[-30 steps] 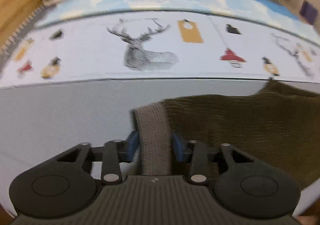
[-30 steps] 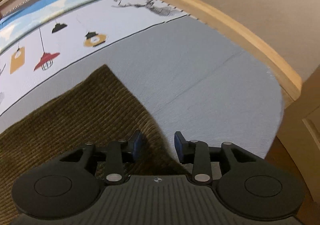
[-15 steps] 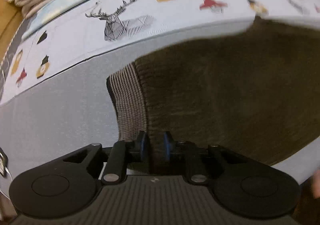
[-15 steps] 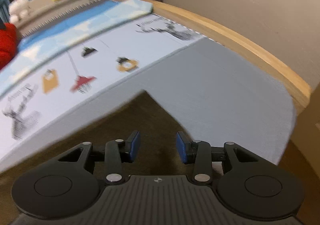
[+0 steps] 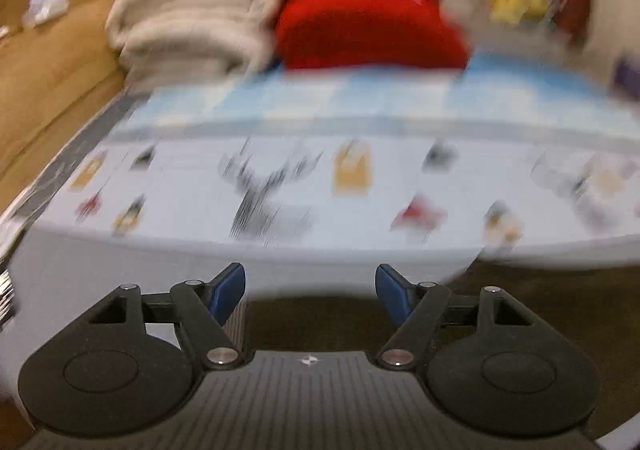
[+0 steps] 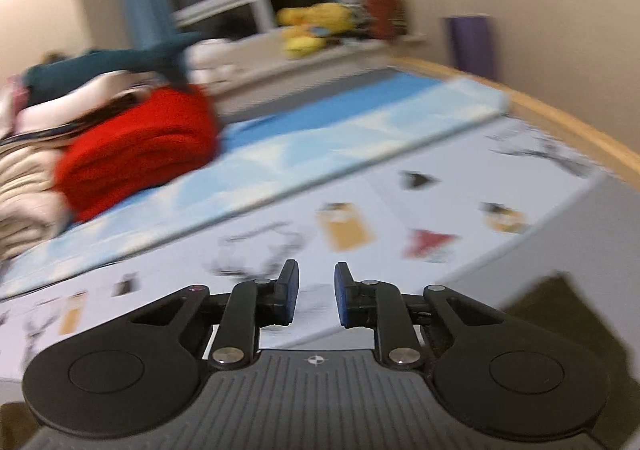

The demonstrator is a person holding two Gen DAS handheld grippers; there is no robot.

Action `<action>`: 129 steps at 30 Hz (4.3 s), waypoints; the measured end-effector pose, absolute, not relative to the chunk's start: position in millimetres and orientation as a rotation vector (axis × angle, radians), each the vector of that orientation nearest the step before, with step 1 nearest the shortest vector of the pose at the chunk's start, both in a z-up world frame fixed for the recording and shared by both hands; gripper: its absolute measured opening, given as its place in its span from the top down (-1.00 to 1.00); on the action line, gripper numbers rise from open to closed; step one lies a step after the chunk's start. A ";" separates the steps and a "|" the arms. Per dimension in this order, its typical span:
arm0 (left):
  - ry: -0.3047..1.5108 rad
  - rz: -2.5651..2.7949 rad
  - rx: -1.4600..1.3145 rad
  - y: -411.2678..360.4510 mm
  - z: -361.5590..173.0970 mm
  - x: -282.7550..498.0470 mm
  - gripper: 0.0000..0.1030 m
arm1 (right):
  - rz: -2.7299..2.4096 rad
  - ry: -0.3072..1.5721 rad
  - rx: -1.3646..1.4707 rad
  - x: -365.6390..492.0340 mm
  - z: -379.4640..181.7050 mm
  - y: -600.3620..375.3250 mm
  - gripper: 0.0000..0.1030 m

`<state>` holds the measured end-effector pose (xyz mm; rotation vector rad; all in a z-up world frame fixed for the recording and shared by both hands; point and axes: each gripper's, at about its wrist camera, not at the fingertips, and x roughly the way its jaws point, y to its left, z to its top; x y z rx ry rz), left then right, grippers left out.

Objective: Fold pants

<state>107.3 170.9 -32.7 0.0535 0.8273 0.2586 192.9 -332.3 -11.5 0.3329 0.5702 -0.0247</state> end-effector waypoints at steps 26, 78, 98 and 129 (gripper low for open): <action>1.008 0.352 -0.101 214.3 -81.4 161.7 0.08 | 0.655 1.149 0.184 319.8 -148.8 -47.5 0.17; 1.275 0.351 -0.187 291.9 -143.0 145.6 0.44 | 0.593 1.020 -0.059 337.2 -137.7 -35.3 0.86; 0.977 0.190 -0.142 179.3 -68.9 144.0 0.33 | 0.042 0.647 0.238 237.2 -0.2 -294.2 0.73; 0.915 -0.229 0.126 -45.1 -81.8 129.6 0.18 | -0.558 0.615 1.126 -29.1 -191.0 -588.8 0.18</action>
